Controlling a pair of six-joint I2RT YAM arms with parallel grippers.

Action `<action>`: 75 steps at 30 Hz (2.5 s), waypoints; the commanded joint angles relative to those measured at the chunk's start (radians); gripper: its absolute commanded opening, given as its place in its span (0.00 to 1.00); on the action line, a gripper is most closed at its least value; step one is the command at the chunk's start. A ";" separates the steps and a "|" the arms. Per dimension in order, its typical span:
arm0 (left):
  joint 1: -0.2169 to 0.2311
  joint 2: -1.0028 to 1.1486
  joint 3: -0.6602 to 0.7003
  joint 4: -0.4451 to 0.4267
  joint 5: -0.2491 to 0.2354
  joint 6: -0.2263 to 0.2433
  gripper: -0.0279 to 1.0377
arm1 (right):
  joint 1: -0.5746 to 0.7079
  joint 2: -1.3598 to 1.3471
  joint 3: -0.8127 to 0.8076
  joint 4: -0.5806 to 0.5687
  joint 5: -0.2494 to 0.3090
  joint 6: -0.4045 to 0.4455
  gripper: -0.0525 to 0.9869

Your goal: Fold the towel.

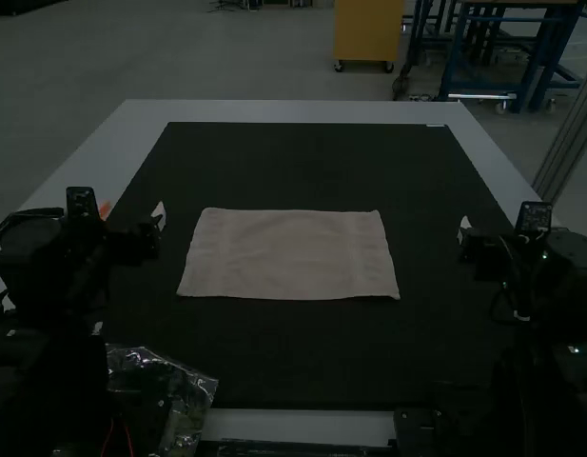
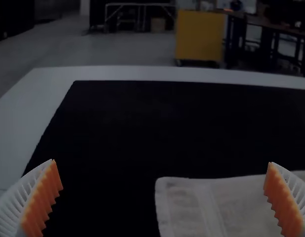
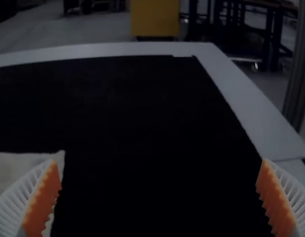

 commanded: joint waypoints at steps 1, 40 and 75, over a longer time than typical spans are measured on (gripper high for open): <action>0.003 -0.003 -0.006 0.045 -0.003 0.088 0.93 | -0.005 -0.007 -0.004 0.104 0.015 0.002 0.92; 0.037 0.867 0.559 0.073 0.001 0.217 0.92 | -0.032 0.957 0.640 0.013 -0.065 0.115 0.92; -0.026 1.423 0.458 0.392 0.247 0.195 0.92 | 0.162 1.510 0.525 0.311 -0.286 0.078 0.92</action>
